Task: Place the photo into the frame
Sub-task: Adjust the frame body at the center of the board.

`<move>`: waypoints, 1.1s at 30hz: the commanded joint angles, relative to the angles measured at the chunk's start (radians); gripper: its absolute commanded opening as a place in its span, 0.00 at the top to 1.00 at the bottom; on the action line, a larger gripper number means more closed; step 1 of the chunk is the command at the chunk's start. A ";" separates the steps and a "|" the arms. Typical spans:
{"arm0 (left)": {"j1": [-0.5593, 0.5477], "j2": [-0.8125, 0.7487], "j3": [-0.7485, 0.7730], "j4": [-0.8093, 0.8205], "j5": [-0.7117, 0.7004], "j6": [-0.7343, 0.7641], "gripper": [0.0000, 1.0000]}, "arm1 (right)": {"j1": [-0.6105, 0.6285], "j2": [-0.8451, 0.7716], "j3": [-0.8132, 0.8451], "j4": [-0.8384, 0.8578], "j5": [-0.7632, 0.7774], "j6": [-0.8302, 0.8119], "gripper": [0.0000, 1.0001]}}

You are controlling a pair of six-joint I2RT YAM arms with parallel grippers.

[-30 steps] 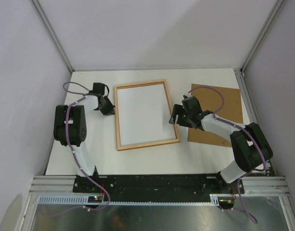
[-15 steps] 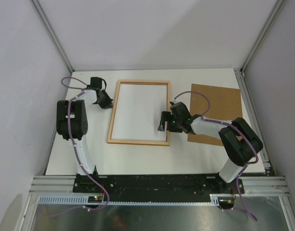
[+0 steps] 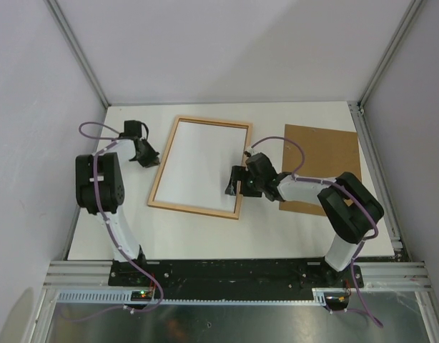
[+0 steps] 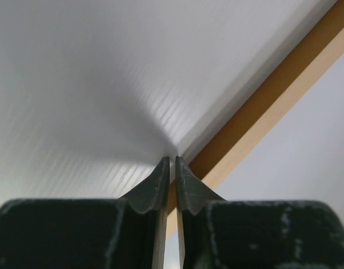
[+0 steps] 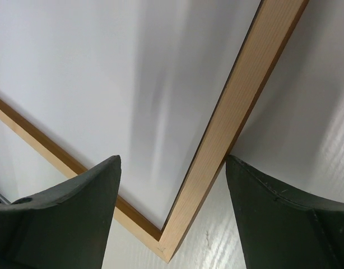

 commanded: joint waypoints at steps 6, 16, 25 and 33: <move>0.008 -0.177 -0.246 -0.061 -0.073 0.017 0.86 | 0.000 0.116 0.077 0.056 -0.013 -0.016 0.20; 0.017 -0.307 -0.351 -0.066 -0.099 0.015 0.86 | 0.017 0.141 0.096 0.056 -0.009 -0.020 0.20; 0.063 -0.331 -0.234 -0.089 -0.171 0.077 0.74 | -0.029 0.029 0.103 -0.045 0.064 -0.045 0.20; -0.016 -0.412 -0.068 -0.105 -0.165 0.097 0.49 | -0.143 -0.207 0.151 -0.408 0.333 -0.078 0.24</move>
